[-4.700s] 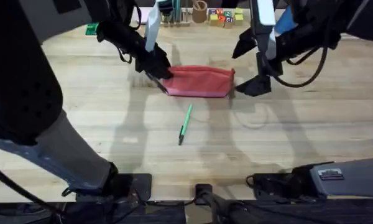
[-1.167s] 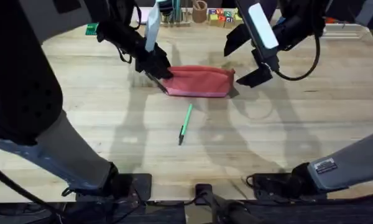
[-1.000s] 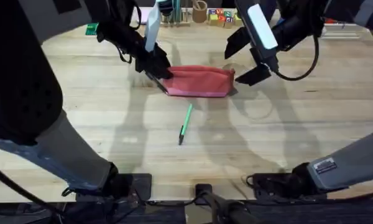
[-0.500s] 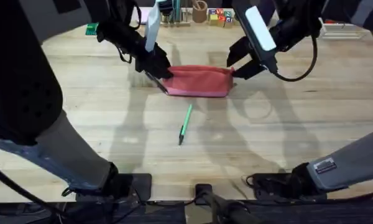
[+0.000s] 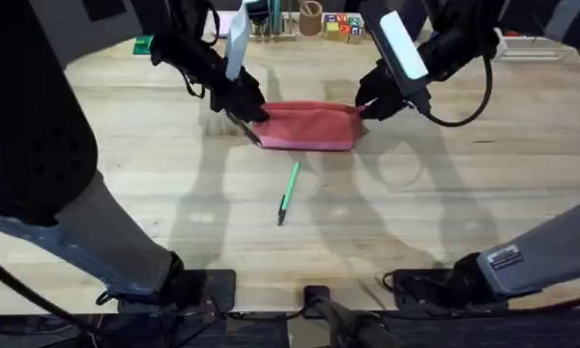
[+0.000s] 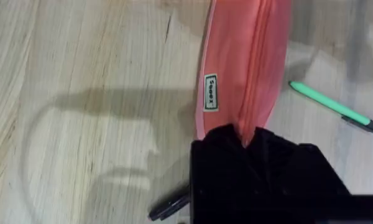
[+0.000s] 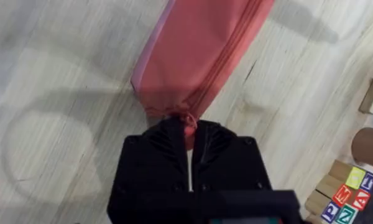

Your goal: Unzip the bag, pick up the pens from the table one at a time and place them inside, then zip the bag closed.

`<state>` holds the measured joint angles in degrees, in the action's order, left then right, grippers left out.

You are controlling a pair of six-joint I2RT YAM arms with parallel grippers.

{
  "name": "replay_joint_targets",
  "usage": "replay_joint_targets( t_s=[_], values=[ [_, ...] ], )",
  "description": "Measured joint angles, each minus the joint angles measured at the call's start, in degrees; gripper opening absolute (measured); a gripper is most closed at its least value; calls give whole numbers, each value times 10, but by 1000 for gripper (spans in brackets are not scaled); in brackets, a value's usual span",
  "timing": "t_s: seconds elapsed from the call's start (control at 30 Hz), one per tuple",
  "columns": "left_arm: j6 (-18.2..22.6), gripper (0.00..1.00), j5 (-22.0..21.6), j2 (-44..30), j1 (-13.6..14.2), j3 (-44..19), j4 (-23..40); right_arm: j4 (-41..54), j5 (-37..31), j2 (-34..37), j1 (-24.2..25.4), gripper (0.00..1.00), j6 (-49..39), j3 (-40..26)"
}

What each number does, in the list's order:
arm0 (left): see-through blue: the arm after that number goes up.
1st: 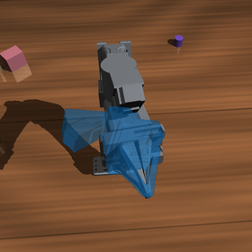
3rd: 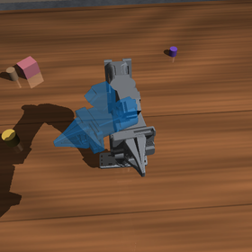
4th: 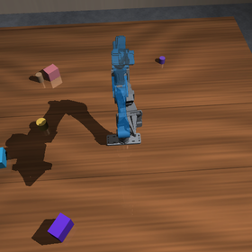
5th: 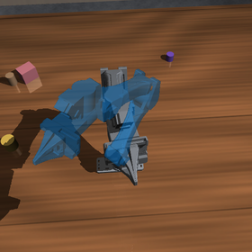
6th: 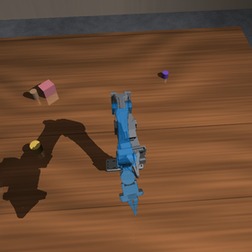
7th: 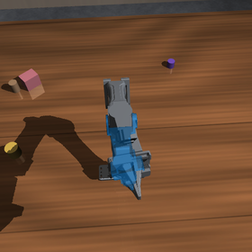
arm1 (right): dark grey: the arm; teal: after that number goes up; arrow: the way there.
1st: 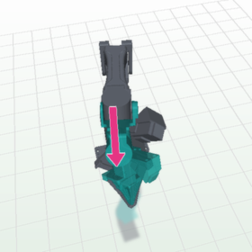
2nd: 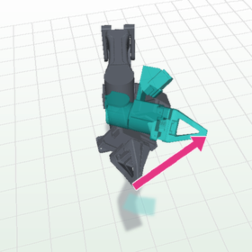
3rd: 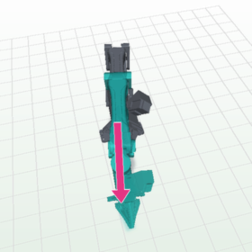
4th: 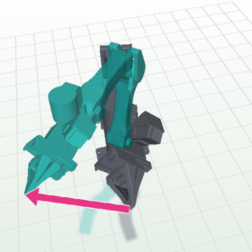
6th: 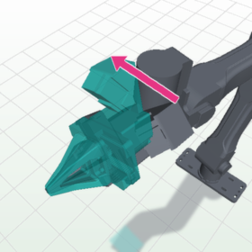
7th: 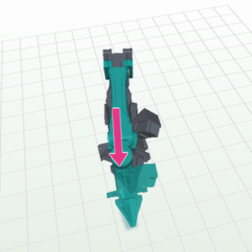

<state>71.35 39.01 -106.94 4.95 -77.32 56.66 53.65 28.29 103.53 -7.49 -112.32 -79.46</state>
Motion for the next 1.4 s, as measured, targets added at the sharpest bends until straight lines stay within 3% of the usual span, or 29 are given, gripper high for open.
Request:
replay_joint_targets(
  t_s=[0.63, 0.97, 1.4],
  values=[
    [0, 43, 0, 0, 1, 0, 1, 42, 0, -2, 0, 32, 35, -5],
    [0, 43, -1, 0, 0, 0, -1, 49, -5, -41, -5, 32, 74, -5],
    [0, 43, -5, 0, 1, 0, -5, 42, -91, -42, -74, 33, 154, -6]
  ],
)
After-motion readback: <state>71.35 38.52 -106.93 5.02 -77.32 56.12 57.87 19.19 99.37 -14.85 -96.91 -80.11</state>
